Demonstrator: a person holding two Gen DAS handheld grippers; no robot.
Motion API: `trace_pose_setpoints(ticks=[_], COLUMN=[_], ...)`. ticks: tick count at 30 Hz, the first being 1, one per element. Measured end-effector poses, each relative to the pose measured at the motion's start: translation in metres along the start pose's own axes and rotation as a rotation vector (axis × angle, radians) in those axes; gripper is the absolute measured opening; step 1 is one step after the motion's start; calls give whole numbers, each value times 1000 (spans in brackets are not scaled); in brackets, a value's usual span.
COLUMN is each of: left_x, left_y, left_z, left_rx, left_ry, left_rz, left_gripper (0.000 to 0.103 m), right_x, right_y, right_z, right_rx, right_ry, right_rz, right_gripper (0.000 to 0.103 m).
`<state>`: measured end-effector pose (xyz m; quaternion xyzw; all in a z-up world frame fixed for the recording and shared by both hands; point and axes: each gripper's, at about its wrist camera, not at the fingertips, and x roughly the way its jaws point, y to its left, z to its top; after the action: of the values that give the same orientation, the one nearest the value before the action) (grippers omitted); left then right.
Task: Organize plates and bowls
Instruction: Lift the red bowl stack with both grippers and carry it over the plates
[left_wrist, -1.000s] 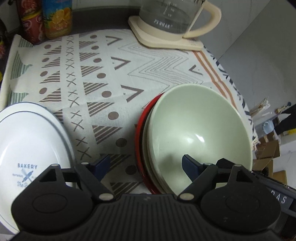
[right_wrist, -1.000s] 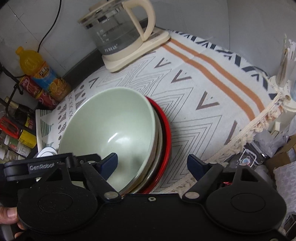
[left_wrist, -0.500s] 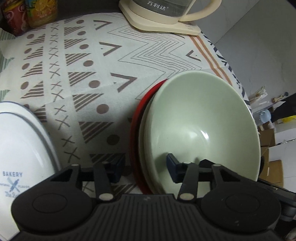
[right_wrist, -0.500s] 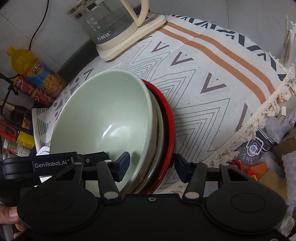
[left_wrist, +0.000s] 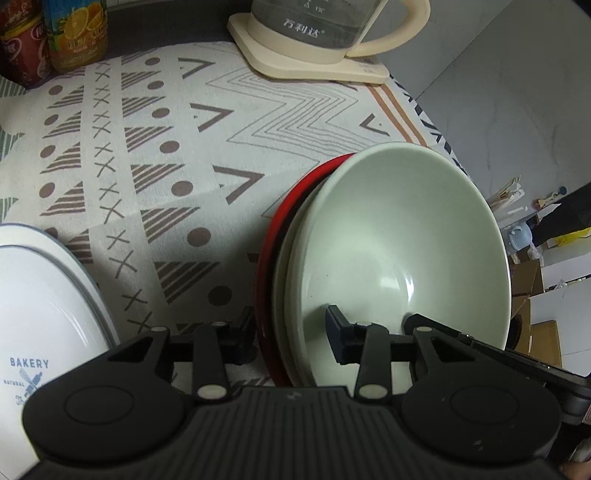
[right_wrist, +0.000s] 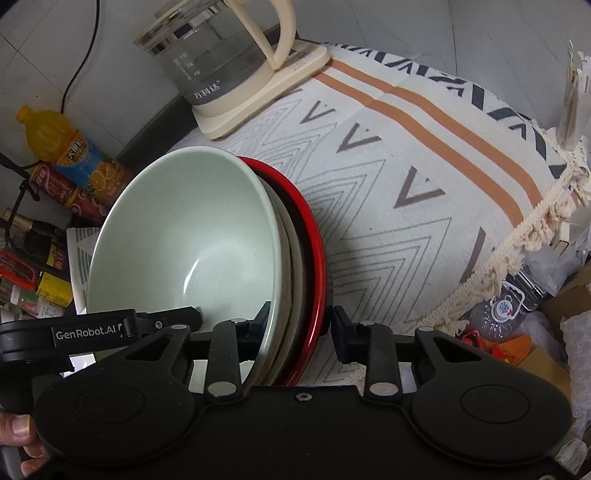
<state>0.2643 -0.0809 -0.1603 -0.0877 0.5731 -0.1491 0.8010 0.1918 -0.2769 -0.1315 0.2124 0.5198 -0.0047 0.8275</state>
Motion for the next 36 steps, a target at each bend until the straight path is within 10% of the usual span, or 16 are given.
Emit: trace_pose_setpoints(ticks=[36], left_x=[-94], left_y=[8], left_z=[-11], left_rx=[-108], left_ry=[-216], left_rz=[92], left_gripper=[39], right_x=[-34], right_y=[64], right_z=[16], right_rx=[-174], right_ry=[-81], right_rz=[169], right_gripper=[31])
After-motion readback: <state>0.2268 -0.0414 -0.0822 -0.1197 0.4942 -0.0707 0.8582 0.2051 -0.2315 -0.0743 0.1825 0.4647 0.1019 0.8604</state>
